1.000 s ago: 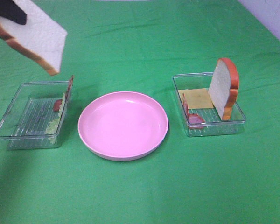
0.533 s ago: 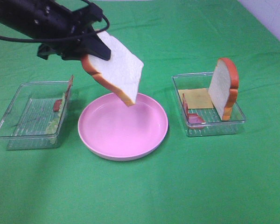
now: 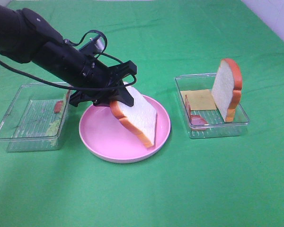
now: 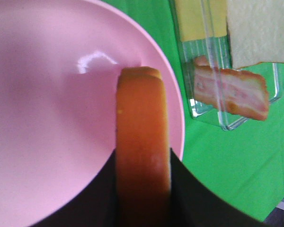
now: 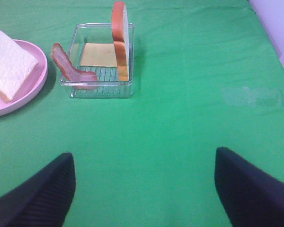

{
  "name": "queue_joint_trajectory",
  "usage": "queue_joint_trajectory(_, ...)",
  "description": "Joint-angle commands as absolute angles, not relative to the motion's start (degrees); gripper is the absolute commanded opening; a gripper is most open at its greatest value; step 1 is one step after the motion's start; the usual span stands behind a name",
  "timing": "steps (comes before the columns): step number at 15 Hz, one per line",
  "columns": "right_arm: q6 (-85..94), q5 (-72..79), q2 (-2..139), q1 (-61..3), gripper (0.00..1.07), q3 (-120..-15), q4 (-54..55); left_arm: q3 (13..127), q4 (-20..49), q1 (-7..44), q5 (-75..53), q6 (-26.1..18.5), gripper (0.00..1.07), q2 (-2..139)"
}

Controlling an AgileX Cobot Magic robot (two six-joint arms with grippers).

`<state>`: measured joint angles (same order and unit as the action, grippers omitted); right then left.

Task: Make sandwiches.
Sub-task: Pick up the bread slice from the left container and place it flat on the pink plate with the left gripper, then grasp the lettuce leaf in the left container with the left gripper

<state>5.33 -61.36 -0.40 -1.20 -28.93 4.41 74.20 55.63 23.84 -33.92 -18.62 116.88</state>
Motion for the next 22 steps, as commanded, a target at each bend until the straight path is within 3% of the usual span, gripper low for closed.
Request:
queue_joint_trajectory(1,6.07,-60.68,-1.15,-1.09,0.76,-28.88,4.70,73.91,56.78,24.12,-33.58,-18.05,0.20,118.54)
queue_joint_trajectory(2,6.07,-60.68,-1.15,-1.09,0.76,-28.88,4.70,74.43,55.41,24.12,-33.80,-18.45,0.53,118.20)
queue_joint_trajectory(5,6.07,-60.68,-1.15,-1.09,0.76,-28.88,4.70,76.32,49.05,24.12,-33.98,-18.39,0.82,116.31)
queue_joint_trajectory(8,6.07,-60.68,-1.15,-1.09,0.76,-28.88,4.70,78.09,41.65,24.12,-34.78,-15.18,0.82,113.16)
queue_joint_trajectory(9,6.07,-60.68,-1.15,-1.09,0.76,-28.88,4.70,78.78,36.67,24.12,-35.58,-11.12,0.82,110.47)
queue_joint_trajectory(12,6.07,-60.68,-1.15,-1.09,0.76,-28.88,4.70,80.73,29.85,24.12,-39.08,-6.19,0.82,108.29)
queue_joint_trajectory(15,6.07,-60.68,-1.15,-1.09,0.76,-28.88,4.70,83.37,18.28,24.12,-46.58,2.64,0.82,105.65)
queue_joint_trajectory(17,6.07,-60.68,-1.15,-1.09,0.76,-28.88,4.70,86.23,8.25,24.12,-56.89,11.46,0.82,105.37)
queue_joint_trajectory(22,6.07,-60.68,-1.15,-1.09,0.76,-28.88,4.76,86.17,-3.15,24.12,-65.03,18.39,0.81,107.14)
